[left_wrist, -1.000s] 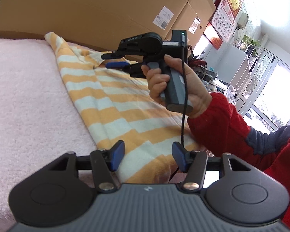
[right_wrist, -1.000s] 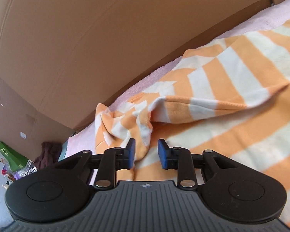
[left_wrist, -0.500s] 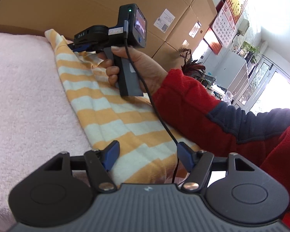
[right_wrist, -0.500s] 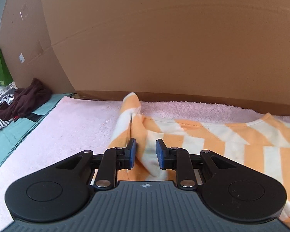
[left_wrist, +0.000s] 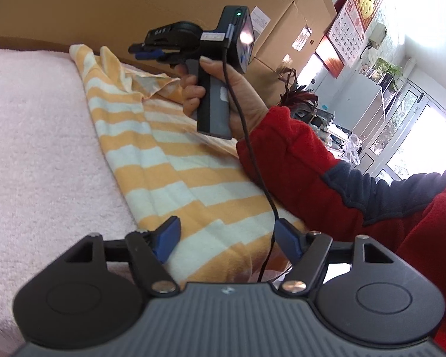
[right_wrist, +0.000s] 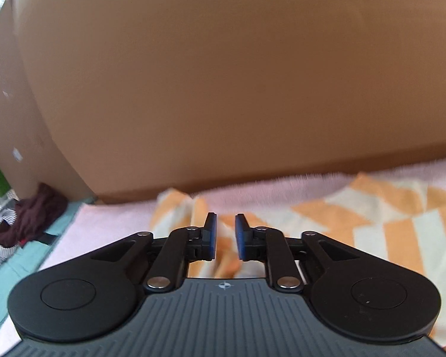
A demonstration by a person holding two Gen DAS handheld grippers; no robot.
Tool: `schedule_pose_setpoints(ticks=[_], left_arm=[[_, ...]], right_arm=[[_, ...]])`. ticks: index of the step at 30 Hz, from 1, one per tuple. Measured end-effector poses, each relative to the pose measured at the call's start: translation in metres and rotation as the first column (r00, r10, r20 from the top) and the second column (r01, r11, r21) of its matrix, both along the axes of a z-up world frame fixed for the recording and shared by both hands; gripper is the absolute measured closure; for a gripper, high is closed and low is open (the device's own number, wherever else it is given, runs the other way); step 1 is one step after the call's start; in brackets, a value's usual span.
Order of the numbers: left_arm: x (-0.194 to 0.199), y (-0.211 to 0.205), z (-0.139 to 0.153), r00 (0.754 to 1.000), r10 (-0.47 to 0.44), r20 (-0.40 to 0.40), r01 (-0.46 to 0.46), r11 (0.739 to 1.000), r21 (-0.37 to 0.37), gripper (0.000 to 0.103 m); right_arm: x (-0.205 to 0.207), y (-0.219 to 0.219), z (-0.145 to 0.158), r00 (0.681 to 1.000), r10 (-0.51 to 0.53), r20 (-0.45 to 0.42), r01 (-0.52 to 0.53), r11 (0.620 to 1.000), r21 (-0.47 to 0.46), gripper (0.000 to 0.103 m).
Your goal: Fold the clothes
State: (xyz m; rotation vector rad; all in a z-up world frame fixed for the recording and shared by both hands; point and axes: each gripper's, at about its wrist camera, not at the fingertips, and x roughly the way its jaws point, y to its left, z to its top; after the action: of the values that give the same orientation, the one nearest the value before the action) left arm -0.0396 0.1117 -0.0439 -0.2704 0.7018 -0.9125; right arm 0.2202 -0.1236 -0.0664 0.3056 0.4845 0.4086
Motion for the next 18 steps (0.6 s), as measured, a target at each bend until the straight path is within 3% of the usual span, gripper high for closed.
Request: schedule_pose_setpoints(ticks=[3, 5, 7, 8, 9, 11, 12, 14, 16, 17, 18], left_arm=[[-0.001, -0.007, 0.002, 0.999, -0.027, -0.023, 0.026, 1.000, -0.011, 0.024], [-0.004, -0.012, 0.003, 0.999, -0.030, -0.016, 0.031, 1.000, 0.005, 0.024], [-0.006, -0.014, 0.004, 1.000, -0.028, -0.010, 0.028, 1.000, 0.013, 0.024], [-0.008, -0.015, 0.004, 1.000, -0.026, -0.007, 0.026, 1.000, 0.017, 0.024], [-0.009, -0.016, 0.004, 1.000, -0.025, -0.004, 0.025, 0.999, 0.021, 0.024], [-0.009, -0.015, 0.004, 1.000, -0.018, -0.011, 0.018, 1.000, 0.019, 0.025], [-0.009, -0.014, 0.004, 1.000, -0.016, -0.012, 0.016, 1.000, 0.020, 0.025], [-0.009, -0.015, 0.004, 1.000, -0.014, -0.007, 0.014, 1.000, 0.025, 0.025], [-0.009, -0.015, 0.003, 1.000, -0.016, -0.002, 0.016, 1.000, 0.026, 0.025], [-0.009, -0.014, 0.002, 1.000, -0.017, -0.004, 0.017, 1.000, 0.019, 0.024], [-0.008, -0.013, 0.002, 1.000, -0.018, -0.006, 0.018, 1.000, 0.012, 0.024]], right_arm=[[-0.001, 0.004, 0.000, 0.985, 0.167, -0.049, -0.161, 0.982, 0.102, 0.085], [0.010, 0.010, -0.015, 0.952, 0.257, -0.164, -0.230, 0.959, 0.169, 0.085], [0.019, 0.008, -0.028, 0.945, 0.237, -0.227, -0.203, 0.965, 0.164, 0.086], [0.020, 0.004, -0.031, 0.946, 0.217, -0.238, -0.183, 0.970, 0.159, 0.098], [0.017, 0.002, -0.029, 0.944, 0.234, -0.234, -0.196, 0.965, 0.174, 0.103], [0.012, -0.003, -0.026, 0.937, 0.266, -0.225, -0.222, 0.954, 0.204, 0.102], [0.009, -0.006, -0.024, 0.934, 0.282, -0.221, -0.234, 0.947, 0.219, 0.090], [0.003, -0.008, -0.020, 0.922, 0.323, -0.215, -0.269, 0.932, 0.244, 0.089], [-0.001, 0.008, -0.019, 0.864, 0.431, -0.261, -0.378, 0.897, 0.228, 0.085], [-0.002, 0.014, -0.022, 0.849, 0.439, -0.294, -0.396, 0.897, 0.197, 0.085], [-0.002, 0.017, -0.026, 0.856, 0.421, -0.300, -0.384, 0.906, 0.177, 0.095]])
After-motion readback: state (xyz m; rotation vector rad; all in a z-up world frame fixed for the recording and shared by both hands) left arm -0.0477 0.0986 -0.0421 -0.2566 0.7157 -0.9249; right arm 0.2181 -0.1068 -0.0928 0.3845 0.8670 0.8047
